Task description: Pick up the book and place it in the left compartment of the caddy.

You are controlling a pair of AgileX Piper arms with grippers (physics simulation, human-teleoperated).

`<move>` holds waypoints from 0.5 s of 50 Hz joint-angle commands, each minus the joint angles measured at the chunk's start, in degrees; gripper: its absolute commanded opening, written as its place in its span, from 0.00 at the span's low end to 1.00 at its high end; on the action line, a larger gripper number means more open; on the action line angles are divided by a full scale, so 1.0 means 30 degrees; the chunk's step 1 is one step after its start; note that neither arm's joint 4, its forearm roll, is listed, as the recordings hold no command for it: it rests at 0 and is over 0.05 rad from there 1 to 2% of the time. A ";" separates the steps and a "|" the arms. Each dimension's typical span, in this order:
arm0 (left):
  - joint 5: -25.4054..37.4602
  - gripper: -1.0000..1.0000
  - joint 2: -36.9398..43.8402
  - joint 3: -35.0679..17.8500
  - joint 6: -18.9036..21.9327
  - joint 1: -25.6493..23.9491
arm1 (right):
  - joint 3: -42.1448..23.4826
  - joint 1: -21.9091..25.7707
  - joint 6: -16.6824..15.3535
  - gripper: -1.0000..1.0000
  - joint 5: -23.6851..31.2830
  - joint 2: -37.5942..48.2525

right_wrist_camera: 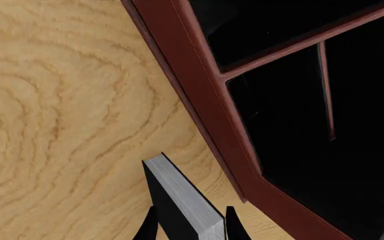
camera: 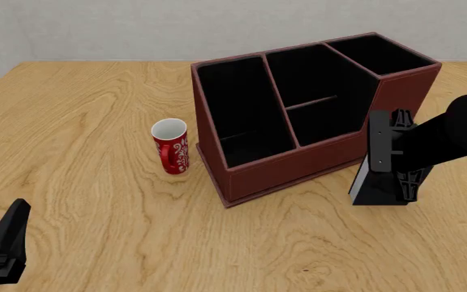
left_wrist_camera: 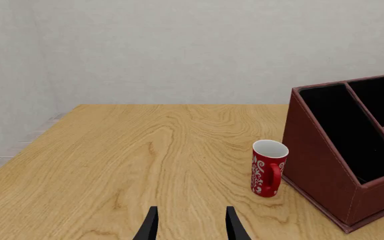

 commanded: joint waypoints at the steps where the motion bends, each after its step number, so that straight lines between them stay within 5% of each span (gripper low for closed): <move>1: 0.0000 1.00 0.0000 0.0000 0.0000 0.0000 | 0.0379 0.0095 0.0218 1.00 -0.0505 0.0541; 15: 0.0000 1.00 0.0000 0.0000 0.0000 0.0000 | 0.0276 0.0061 0.0488 1.00 -0.0282 0.0738; 16: 0.0000 1.00 0.0000 0.0000 0.0000 0.0000 | 0.0441 0.0045 0.0538 0.00 0.0023 0.0489; 25: 0.0000 1.00 0.0000 0.0000 0.0000 0.0000 | 0.0510 0.0159 0.0729 0.00 0.0527 0.0039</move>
